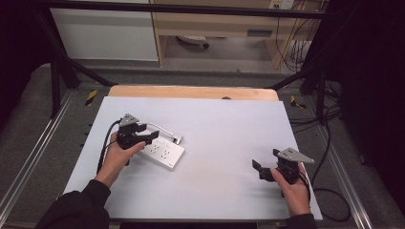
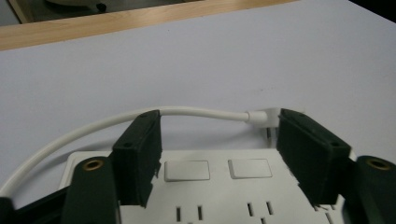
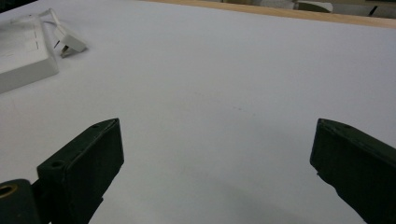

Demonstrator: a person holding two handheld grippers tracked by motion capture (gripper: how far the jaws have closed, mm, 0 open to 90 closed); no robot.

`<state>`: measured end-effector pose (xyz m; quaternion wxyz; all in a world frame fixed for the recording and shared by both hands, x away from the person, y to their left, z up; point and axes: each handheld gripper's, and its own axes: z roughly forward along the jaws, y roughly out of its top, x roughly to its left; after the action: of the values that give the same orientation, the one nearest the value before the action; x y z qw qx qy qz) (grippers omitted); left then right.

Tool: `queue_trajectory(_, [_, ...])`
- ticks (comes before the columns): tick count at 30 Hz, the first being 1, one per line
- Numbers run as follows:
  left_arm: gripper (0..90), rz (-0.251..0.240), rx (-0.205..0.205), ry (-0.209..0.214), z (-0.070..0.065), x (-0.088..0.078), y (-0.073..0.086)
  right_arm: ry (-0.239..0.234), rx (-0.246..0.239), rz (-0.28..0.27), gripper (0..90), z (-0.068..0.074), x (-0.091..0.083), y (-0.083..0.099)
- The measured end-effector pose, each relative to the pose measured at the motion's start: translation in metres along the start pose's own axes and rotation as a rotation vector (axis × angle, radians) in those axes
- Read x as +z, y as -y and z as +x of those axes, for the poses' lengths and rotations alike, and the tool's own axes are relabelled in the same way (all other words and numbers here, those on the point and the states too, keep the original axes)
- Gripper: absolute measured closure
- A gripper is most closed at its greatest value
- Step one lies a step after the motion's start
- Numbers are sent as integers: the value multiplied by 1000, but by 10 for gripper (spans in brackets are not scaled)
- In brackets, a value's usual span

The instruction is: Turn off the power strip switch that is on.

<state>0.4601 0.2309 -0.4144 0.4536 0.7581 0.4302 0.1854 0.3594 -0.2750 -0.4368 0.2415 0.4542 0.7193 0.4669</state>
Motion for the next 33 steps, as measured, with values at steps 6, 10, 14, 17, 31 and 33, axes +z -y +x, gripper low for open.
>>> queue_trajectory(6, [118,-15,-5,15,-7,-8,-2,-2,0,-1,32,0,0,0])
queue_trajectory(10, [113,-53,-15,27,-11,-18,-1,-2,0,-2,32,0,0,0])
queue_trajectory(14, [106,-75,-27,31,-13,-29,1,-4,1,0,32,0,1,0])
queue_trajectory(17, [99,-96,-34,30,-13,-40,3,-5,0,-1,32,0,1,0])
queue_trajectory(31, [78,-142,-42,18,-13,-84,15,-3,-4,4,32,0,1,0])
queue_trajectory(33, [73,-146,-44,15,-12,-89,16,-2,-2,4,31,0,1,0])
